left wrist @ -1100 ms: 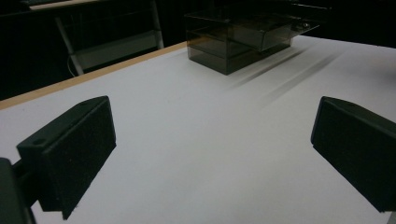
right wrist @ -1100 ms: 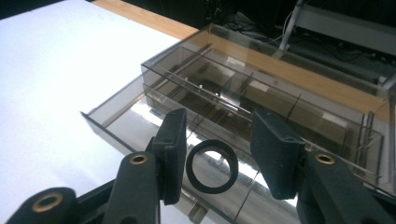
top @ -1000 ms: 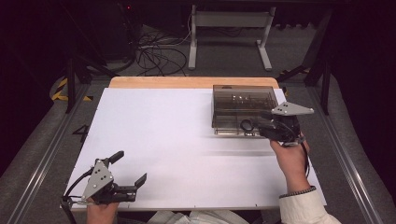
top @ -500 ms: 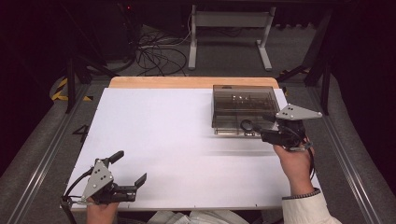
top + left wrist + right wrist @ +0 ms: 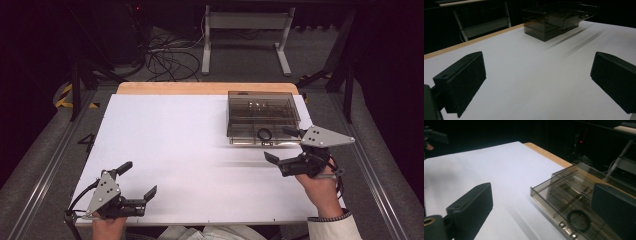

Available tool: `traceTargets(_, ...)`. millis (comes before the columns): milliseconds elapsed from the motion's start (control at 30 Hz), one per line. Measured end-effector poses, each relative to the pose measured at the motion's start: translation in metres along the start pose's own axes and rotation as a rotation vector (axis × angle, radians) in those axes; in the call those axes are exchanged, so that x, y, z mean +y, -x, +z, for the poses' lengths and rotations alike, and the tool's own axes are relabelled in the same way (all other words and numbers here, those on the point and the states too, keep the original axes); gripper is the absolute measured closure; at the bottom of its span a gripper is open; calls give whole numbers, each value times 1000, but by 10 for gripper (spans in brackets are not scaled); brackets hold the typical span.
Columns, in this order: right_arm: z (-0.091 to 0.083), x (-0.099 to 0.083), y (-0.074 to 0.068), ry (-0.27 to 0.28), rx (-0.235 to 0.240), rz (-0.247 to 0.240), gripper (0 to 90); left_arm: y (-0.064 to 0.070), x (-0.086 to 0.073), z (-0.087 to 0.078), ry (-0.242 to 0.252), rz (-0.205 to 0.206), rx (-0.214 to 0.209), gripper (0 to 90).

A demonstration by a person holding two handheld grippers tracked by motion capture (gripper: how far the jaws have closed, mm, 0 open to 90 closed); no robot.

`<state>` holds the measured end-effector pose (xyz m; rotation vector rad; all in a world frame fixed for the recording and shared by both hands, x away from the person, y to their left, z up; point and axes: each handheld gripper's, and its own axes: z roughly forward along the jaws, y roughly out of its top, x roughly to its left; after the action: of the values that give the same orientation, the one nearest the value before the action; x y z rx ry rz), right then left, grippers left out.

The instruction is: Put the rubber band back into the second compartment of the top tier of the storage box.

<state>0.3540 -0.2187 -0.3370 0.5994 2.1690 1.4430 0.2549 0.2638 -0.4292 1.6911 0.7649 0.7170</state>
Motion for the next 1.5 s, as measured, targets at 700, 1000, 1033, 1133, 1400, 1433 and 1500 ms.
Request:
traceTargets(700, 14, -43, -17, 13, 132, 3, 2, 1, 0, -1, 7, 0, -3, 8)
traceTargets(1000, 19, -63, -18, 11, 161, 36, 2, 1, 0, -1, 6, 1, -4, 8)
traceTargets(1033, 19, -66, -18, 9, 161, 37, 2, 1, 0, -1, 5, 1, -5, 8)
traceTargets(1133, 19, -73, -18, 3, 162, 44, 2, 1, 0, 0, -1, 3, -7, 8)
traceTargets(1400, 26, -93, -15, -56, 147, 55, 0, 1, -1, 1, -4, 6, -5, 8)
traceTargets(1433, 27, -95, -16, -60, 148, 54, 0, 1, -1, 1, -5, 6, -5, 8)
traceTargets(1500, 27, -97, -16, -57, 149, 56, 0, 1, -1, 1, -7, 7, -5, 8)
